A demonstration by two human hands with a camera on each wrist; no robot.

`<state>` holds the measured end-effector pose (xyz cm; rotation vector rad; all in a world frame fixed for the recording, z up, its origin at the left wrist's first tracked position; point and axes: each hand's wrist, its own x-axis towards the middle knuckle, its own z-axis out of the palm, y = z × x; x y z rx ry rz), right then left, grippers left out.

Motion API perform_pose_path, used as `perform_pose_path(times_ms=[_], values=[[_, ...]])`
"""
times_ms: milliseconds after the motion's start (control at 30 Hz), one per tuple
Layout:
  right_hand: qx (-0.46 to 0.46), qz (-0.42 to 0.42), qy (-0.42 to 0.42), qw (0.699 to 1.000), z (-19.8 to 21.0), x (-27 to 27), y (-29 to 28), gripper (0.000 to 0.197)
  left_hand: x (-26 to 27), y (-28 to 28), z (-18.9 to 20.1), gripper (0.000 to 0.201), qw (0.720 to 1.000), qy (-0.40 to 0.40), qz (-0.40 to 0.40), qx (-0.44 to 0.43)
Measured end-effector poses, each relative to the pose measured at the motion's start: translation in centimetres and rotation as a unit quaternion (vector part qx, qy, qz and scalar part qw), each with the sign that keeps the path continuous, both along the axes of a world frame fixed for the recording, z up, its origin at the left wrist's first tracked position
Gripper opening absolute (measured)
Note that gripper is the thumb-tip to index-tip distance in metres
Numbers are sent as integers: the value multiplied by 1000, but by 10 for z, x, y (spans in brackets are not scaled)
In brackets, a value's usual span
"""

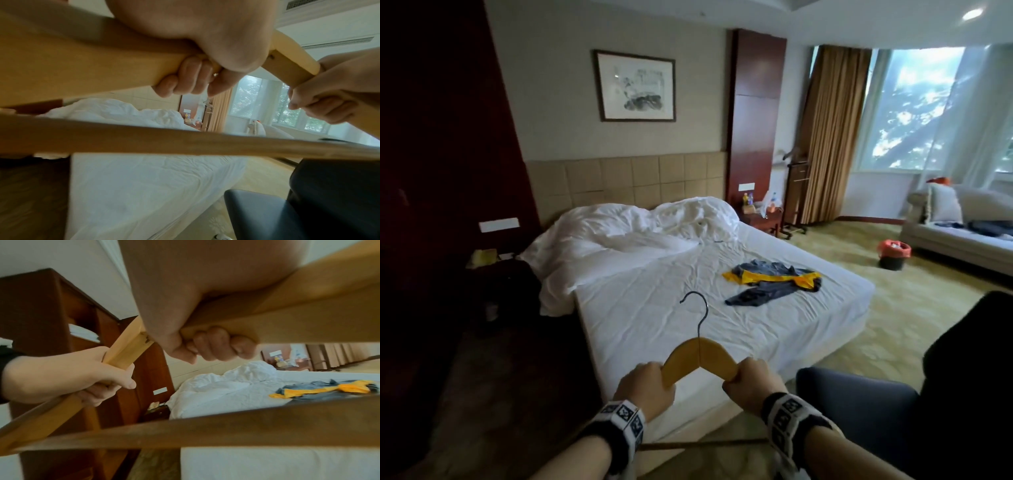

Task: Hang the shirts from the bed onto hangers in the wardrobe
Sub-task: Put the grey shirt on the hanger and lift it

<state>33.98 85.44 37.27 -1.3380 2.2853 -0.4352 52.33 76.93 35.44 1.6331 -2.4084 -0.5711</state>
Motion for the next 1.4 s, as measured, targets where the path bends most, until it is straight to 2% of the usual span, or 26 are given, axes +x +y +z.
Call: perform_pose_path(times_ms=[200, 433, 600, 733, 967, 1133, 1233, 1300, 1400], values=[[5, -64, -1, 998, -31, -134, -66, 17, -143, -87, -20, 18, 997, -12, -82, 4], [-6, -119, 27, 993, -15, -282, -131, 27, -302, -169, -3, 16, 991, -20, -130, 10], [-7, -149, 24, 988, -9, -352, -179, 28, -381, -228, 7, 15, 988, -19, -155, 5], [-1, -164, 27, 986, -19, -401, -226, 28, -435, -279, -3, 13, 984, -23, -177, 10], [5, -181, 24, 983, -47, -509, -361, 21, -544, -416, -34, 17, 982, -8, -188, 31], [29, -189, 6, 981, -64, -574, -442, 25, -615, -506, -48, 12, 974, -29, -221, 40], [43, -186, -46, 981, -76, -611, -469, 30, -651, -537, -61, 14, 966, -59, -251, 22], [31, -187, -117, 975, -86, -638, -486, 28, -676, -558, -70, 17, 962, -62, -267, 10], [-9, -187, -236, 954, -100, -671, -515, 26, -713, -584, -94, 8, 953, -60, -297, 7]])
